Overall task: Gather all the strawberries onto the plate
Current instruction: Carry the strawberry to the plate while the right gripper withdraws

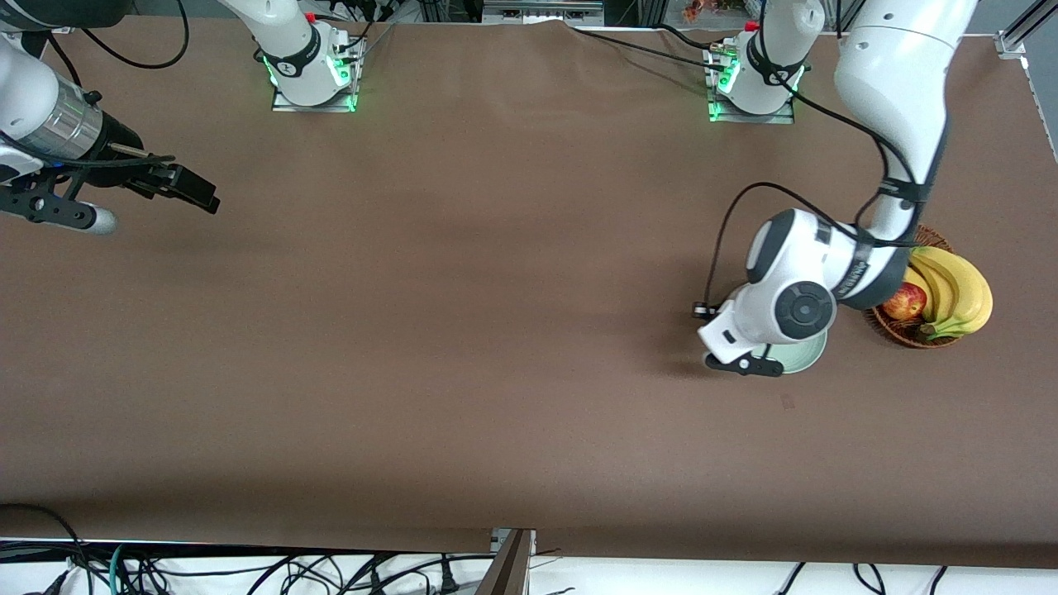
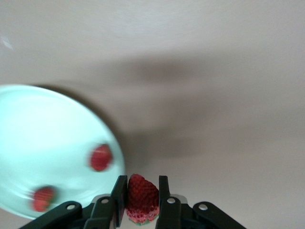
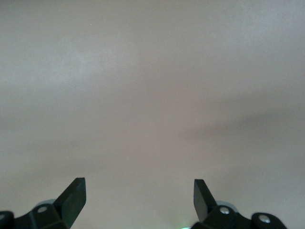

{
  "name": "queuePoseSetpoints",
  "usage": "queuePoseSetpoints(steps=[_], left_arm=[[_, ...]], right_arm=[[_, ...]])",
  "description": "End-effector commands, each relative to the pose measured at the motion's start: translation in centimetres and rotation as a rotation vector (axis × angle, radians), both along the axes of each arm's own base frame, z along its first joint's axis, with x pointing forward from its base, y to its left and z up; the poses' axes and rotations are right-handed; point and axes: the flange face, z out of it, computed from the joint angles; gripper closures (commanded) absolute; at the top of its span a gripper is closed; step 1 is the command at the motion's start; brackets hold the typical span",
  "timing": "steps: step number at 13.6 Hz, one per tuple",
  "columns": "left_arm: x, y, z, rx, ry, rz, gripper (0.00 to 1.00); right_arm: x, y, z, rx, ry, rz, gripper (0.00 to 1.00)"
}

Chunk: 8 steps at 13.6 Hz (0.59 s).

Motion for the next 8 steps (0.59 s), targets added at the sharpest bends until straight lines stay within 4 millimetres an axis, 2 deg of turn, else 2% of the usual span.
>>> queuePoseSetpoints(steps=[1, 2, 3, 4, 5, 6, 8], left_arm=[[0.7, 4.9, 0.4, -0.002, 0.030, -0.198, 0.98], [0.9, 6.6, -0.1, -0.020, 0.043, -0.231, 0.92], [1.1, 9.0, -0.3, -0.040, 0.049, -0.255, 0.71], [1.3, 10.7, -0.9, -0.066, 0.059, -0.284, 0.36], [1.4, 10.9, -1.0, -0.093, 0.059, -0.320, 0.00], [1.5, 10.9, -0.6, -0.092, 0.053, -0.321, 0.00], [1.7, 10.2, 0.1, -0.090, 0.044, -0.318, 0.00]], right_arm=[[-0.7, -2.0, 0.9, -0.003, 0.008, 0.075, 0.00], [-0.9, -2.2, 1.1, 0.000, 0.012, 0.088, 0.00], [-1.1, -2.5, 1.4, 0.000, 0.009, 0.089, 0.00], [-1.4, -3.2, 2.0, 0.001, 0.006, 0.088, 0.00], [-1.6, -4.0, 2.5, 0.003, 0.010, 0.087, 0.00], [-1.7, -4.2, 3.1, 0.004, 0.012, 0.099, 0.00], [-1.5, -3.7, 3.2, 0.006, 0.014, 0.140, 0.00]])
